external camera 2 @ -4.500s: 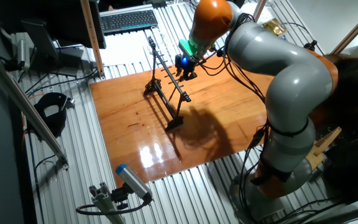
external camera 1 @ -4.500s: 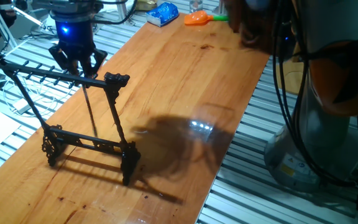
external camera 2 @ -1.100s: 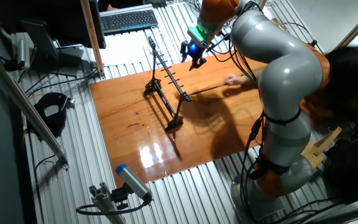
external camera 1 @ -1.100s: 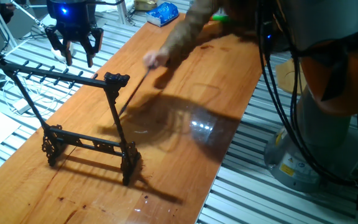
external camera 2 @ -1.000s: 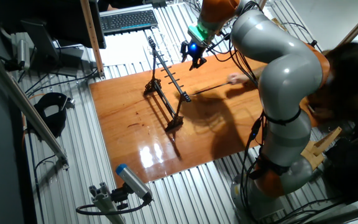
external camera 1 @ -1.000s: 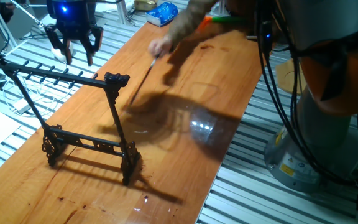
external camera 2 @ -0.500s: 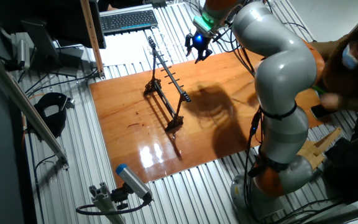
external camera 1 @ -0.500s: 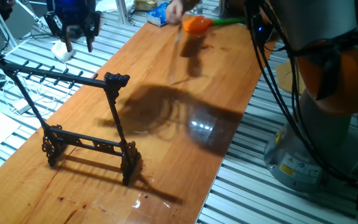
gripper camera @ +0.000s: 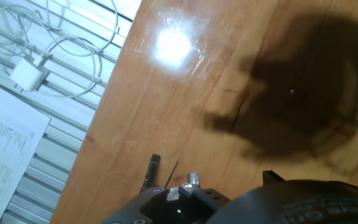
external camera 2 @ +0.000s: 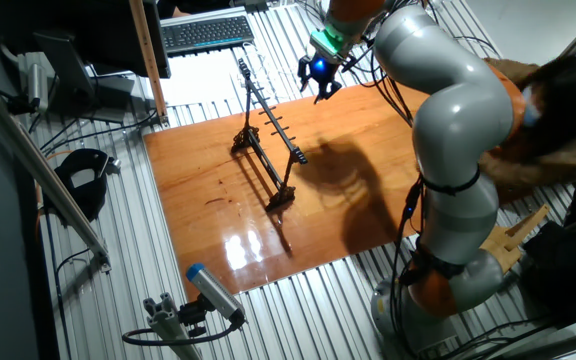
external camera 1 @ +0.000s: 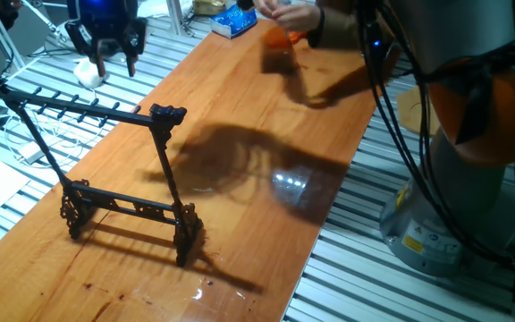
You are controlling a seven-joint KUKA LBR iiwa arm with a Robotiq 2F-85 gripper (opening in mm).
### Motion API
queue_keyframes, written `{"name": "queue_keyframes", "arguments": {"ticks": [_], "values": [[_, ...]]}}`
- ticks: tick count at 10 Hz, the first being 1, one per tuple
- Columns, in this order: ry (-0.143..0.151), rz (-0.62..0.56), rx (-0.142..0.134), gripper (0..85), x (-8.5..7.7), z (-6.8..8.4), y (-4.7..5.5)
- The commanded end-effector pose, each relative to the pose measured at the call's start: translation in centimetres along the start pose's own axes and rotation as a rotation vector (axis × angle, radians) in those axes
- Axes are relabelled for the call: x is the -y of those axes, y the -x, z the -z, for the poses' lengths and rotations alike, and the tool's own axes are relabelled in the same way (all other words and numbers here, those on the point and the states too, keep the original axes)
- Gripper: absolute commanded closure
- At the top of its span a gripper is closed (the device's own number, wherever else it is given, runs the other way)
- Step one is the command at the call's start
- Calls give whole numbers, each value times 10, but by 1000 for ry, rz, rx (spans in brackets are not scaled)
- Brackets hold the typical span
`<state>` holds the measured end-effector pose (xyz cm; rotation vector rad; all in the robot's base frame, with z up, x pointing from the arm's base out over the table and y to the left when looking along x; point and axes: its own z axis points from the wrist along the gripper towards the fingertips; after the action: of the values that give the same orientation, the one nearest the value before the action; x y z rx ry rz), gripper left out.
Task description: Place the brush on the pen rack
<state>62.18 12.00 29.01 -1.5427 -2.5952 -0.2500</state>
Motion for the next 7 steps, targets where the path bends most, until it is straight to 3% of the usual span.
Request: {"name": "queue_keyframes", "arguments": {"ticks": [1,2,7], "values": [[1,-2,11,340,0,0,-3],[0,-7,12,170,0,1,-5],[8,-7,16,170,3,-3,-3]]}}
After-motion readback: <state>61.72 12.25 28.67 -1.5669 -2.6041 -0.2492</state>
